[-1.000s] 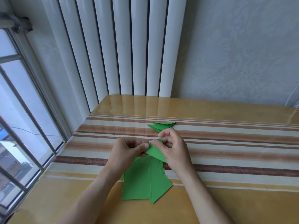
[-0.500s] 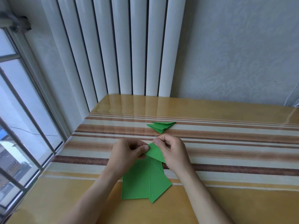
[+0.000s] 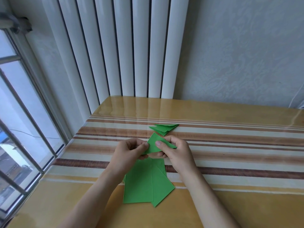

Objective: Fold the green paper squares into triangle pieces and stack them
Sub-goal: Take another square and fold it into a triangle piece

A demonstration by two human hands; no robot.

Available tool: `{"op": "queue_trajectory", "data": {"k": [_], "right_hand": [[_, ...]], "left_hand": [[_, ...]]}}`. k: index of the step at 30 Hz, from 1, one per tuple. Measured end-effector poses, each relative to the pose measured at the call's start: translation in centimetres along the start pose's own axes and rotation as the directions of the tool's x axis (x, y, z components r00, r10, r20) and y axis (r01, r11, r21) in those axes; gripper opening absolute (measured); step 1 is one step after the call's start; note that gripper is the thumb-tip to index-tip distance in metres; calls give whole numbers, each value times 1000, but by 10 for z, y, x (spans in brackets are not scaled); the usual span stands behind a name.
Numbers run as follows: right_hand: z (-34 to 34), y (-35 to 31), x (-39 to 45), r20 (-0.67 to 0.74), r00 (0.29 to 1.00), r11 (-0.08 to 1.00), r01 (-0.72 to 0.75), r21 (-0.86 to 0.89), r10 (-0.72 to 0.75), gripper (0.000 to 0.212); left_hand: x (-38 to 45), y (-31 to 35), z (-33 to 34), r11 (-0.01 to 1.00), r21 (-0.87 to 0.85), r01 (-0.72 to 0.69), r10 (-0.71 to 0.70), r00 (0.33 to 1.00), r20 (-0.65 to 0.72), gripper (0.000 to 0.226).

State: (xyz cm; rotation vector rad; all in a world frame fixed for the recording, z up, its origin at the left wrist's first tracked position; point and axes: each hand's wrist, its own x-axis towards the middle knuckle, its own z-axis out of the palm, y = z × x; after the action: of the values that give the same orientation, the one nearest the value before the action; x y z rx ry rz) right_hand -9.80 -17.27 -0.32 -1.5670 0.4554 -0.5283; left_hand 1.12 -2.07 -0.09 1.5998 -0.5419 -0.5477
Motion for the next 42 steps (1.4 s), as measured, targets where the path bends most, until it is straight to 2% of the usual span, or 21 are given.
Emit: {"op": "queue_trajectory", "data": {"k": [4, 7, 10, 15, 19, 21, 23, 29, 34, 39, 42], "right_hand": [[0, -1, 2, -141, 989, 991, -26, 128, 44, 19], [0, 3, 5, -163, 984, 981, -36, 191, 68, 24], [0, 4, 4, -109, 993, 991, -24, 134, 39, 20], [4, 6, 5, -43, 999, 996, -17, 86, 20, 22], [6, 3, 0, 77, 996, 986, -64, 152, 53, 23], [9, 4, -2, 136, 989, 992, -75, 102, 61, 17], [9, 7, -1, 121, 991, 997, -57, 60, 49, 13], [3, 7, 3, -1, 1000, 995, -18, 96, 18, 8], [-1, 12, 5, -55, 998, 998, 38, 43, -36, 17], [-1, 18, 9, -4, 994, 993, 106, -55, -106, 19], [1, 19, 8, 59, 991, 983, 131, -127, -124, 12]], "left_hand": [[-3, 2, 1, 999, 46, 2, -5, 997, 79, 20], [-4, 3, 2, 997, 79, 12, -23, 991, 135, 18], [-4, 2, 4, 998, 55, -6, 0, 993, 118, 12], [-2, 1, 1, 996, 0, -85, 85, 995, -57, 9], [-3, 1, 1, 988, -135, -69, 57, 994, -91, 14], [-2, 2, 1, 978, -206, -44, 20, 993, -114, 14], [-2, 2, 0, 972, -233, -25, -2, 994, -113, 11], [-3, 2, 2, 994, -109, -5, 1, 999, -38, 12], [-4, 3, 1, 1000, -22, -4, 6, 997, 74, 13], [-4, 2, 3, 1000, -6, 20, -19, 991, 135, 12], [-5, 3, 5, 1000, 14, -26, 24, 995, 98, 12]]}}
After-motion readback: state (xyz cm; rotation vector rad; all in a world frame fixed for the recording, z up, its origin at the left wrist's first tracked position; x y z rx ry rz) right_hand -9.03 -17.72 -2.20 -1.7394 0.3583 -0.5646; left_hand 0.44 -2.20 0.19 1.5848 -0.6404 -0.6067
